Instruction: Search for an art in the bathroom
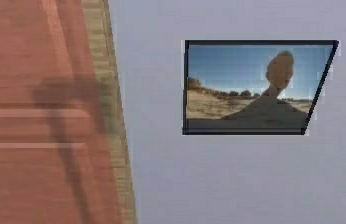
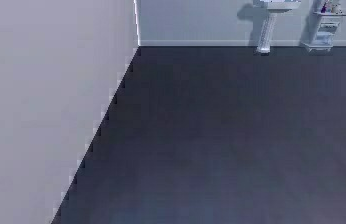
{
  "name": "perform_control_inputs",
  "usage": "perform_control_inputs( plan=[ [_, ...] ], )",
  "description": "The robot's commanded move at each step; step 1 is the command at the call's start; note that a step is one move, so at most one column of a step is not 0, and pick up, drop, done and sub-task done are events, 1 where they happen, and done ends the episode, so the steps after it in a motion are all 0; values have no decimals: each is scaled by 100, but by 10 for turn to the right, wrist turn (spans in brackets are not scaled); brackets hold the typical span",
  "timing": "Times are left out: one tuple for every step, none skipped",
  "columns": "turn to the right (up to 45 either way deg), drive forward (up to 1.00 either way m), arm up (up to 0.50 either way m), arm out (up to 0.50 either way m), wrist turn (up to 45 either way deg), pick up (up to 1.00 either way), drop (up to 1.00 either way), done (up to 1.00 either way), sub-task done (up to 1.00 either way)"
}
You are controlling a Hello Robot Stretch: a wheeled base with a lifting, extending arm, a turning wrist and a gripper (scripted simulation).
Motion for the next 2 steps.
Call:
perform_control_inputs(
  plan=[
    [180, 0, 0, 0, 0, 0, 0, 0, 0],
    [0, 0, 0, 0, 0, 0, 0, 100, 0]
  ],
)
